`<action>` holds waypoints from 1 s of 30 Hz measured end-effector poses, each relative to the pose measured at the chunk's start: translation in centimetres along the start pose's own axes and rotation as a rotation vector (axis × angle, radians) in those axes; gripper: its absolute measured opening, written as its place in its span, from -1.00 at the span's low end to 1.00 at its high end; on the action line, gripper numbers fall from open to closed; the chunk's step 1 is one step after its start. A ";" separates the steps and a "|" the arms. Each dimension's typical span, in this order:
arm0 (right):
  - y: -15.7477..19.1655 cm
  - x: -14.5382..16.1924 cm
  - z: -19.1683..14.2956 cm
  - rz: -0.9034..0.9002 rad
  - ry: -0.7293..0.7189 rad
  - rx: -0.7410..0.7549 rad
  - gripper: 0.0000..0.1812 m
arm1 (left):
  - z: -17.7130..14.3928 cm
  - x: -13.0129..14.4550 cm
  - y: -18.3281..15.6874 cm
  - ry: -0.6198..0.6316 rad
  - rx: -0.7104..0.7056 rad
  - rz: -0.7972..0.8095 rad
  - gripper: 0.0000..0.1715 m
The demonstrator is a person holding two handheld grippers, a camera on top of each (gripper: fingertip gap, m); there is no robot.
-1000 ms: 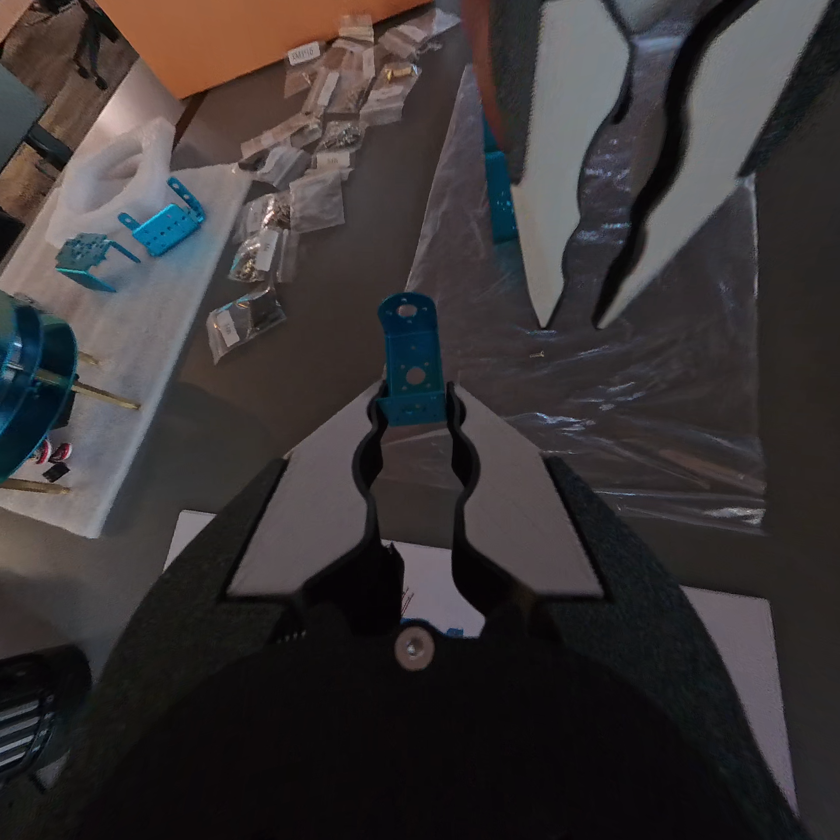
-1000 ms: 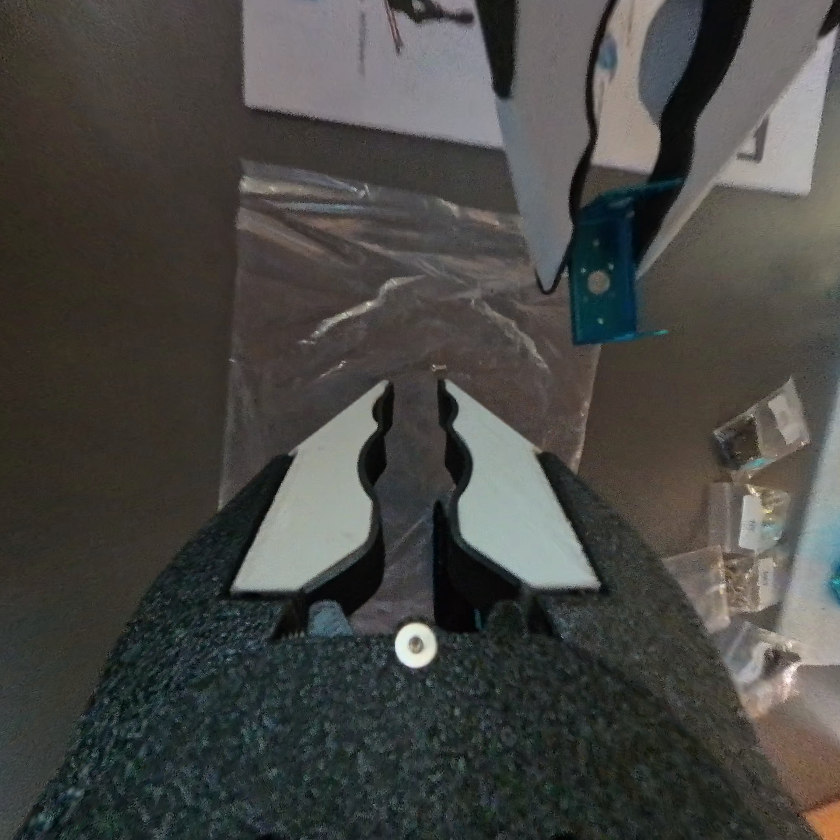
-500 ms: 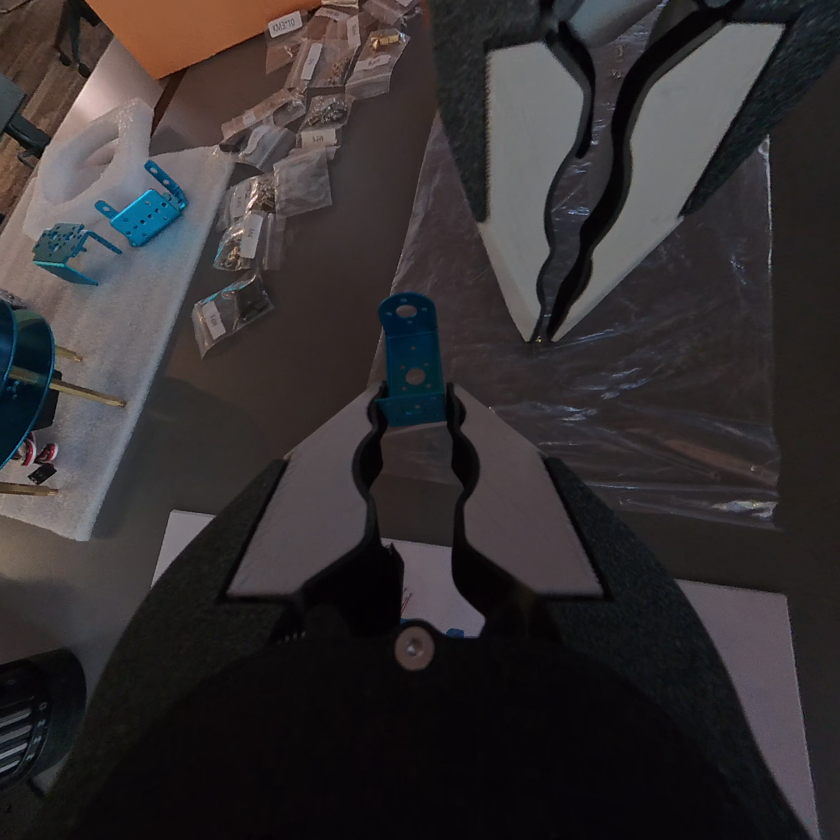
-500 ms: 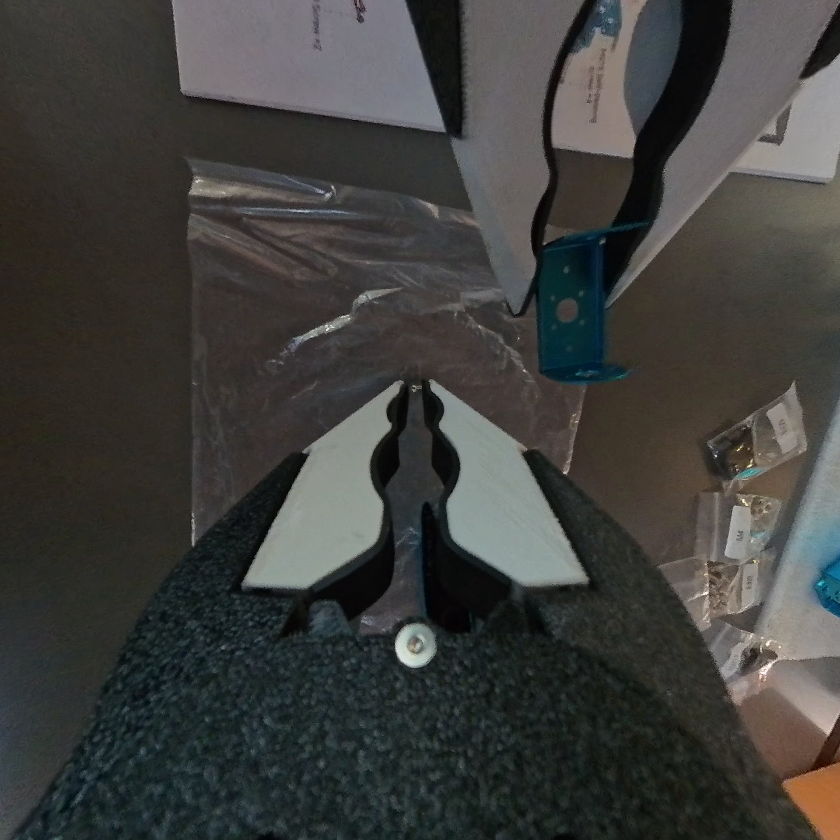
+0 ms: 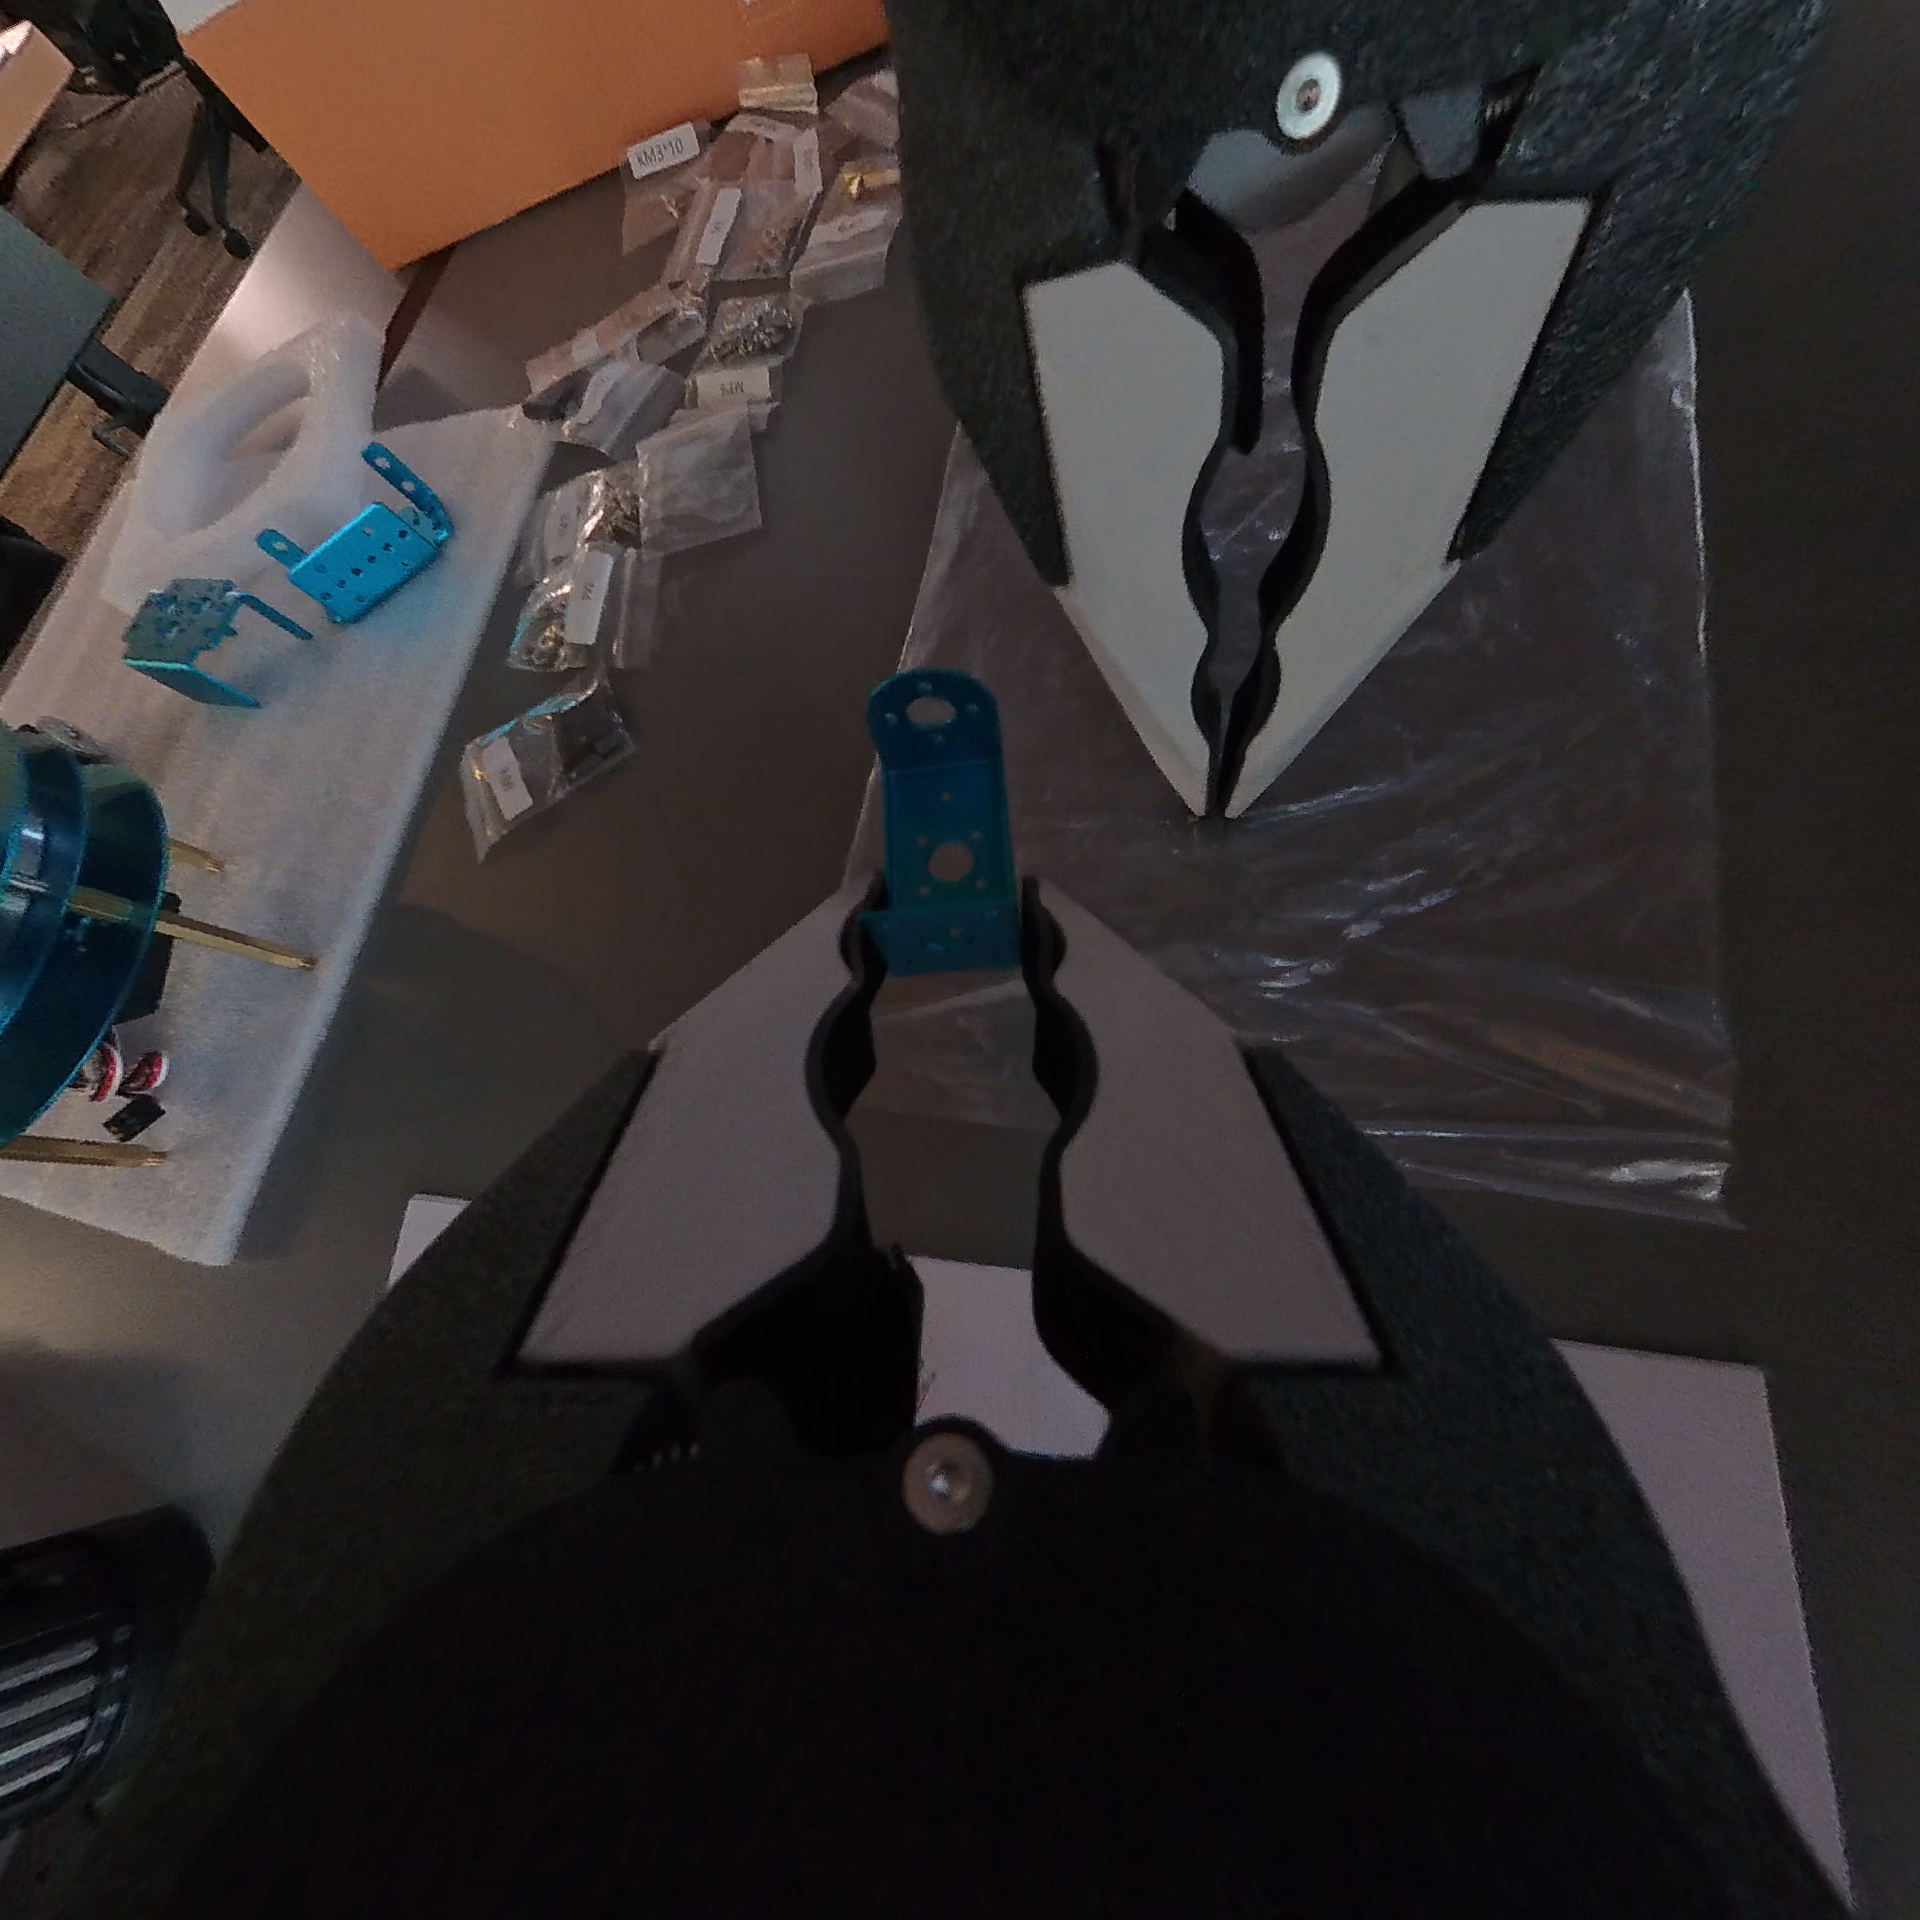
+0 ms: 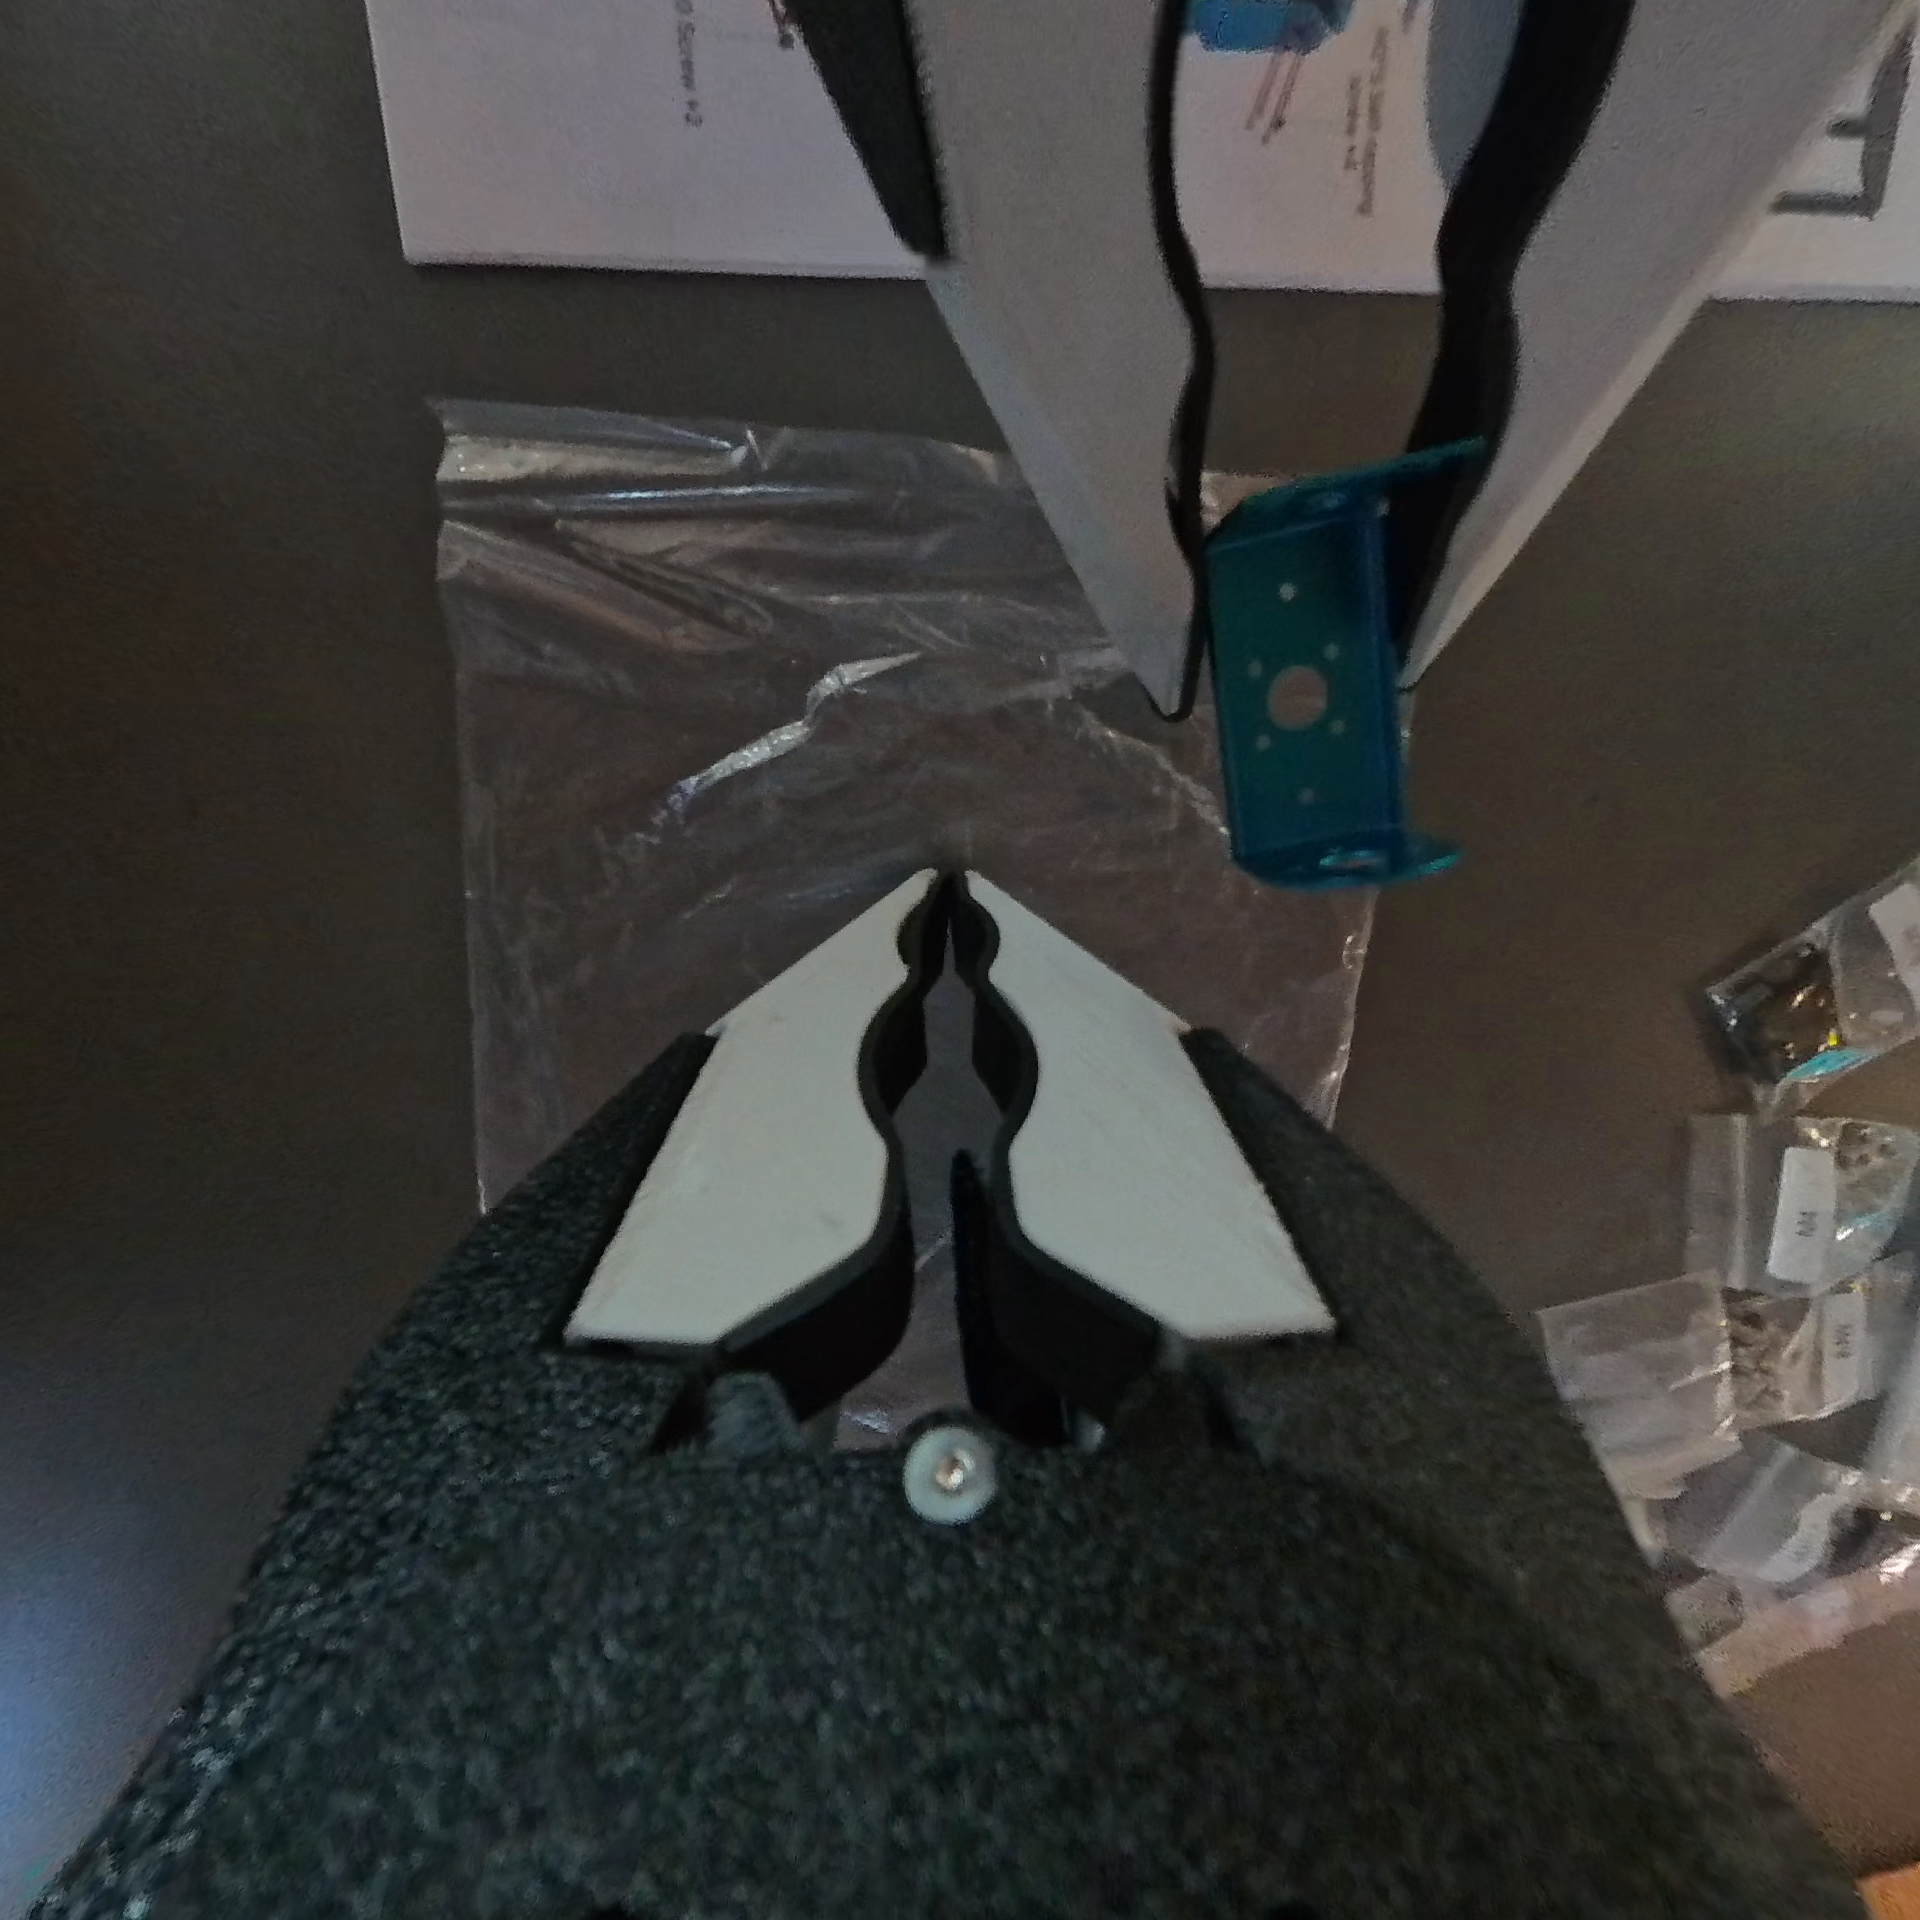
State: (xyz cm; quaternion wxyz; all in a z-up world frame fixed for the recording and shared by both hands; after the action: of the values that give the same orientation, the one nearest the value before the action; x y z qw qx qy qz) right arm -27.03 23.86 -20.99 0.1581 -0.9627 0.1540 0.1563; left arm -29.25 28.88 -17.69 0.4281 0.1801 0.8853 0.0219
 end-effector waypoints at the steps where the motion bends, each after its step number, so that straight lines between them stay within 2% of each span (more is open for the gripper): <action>1: 0.0 0.0 -0.1 0.023 -0.009 0.004 -1.00 | 0.0 -0.1 0.0 -0.008 -0.003 0.000 -0.72; 5: -0.1 0.2 -0.8 0.134 -0.077 0.049 -1.00 | 0.1 -0.4 0.1 -0.032 -0.016 -0.008 -0.72; 8: 0.0 -0.3 -2.3 0.301 -0.193 0.053 -1.00 | 0.3 -0.7 0.4 -0.045 -0.056 0.006 -0.72; 15: -1.1 -2.0 -5.8 0.990 -0.669 -0.061 -1.00 | 0.3 -2.5 0.2 -0.127 -0.152 0.058 -0.72; 19: -2.2 -2.1 -7.4 1.236 -0.905 -0.100 -1.00 | 0.5 -3.1 -0.2 -0.166 -0.155 0.041 -0.72; 24: -2.5 -2.6 -7.3 1.384 -0.995 -0.170 -1.00 | 1.0 -3.4 -0.7 -0.177 -0.149 0.026 -0.72; 27: -2.8 -2.3 -6.9 1.455 -1.003 -0.157 -1.00 | 1.3 -3.3 -0.9 -0.164 -0.166 0.032 -0.72; 30: -2.4 -2.6 -6.6 1.509 -1.015 -0.209 -1.00 | 1.6 -3.0 -0.9 -0.136 -0.179 0.040 -0.72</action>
State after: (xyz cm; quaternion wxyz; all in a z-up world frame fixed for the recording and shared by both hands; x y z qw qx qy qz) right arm -26.88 24.37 -13.50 -0.0252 -0.4318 0.6393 0.6357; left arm -26.53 26.84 -16.62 0.5010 0.1599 0.8450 0.0971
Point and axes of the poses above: each gripper's, where its closed fingertips meet, z out along the fingers, x out of its underside, y = z × x across the jaws, the point moved 1 cm from there along -z, back along the fingers, and after that the axes turned 10 degrees about x, right-handed, at the moved point
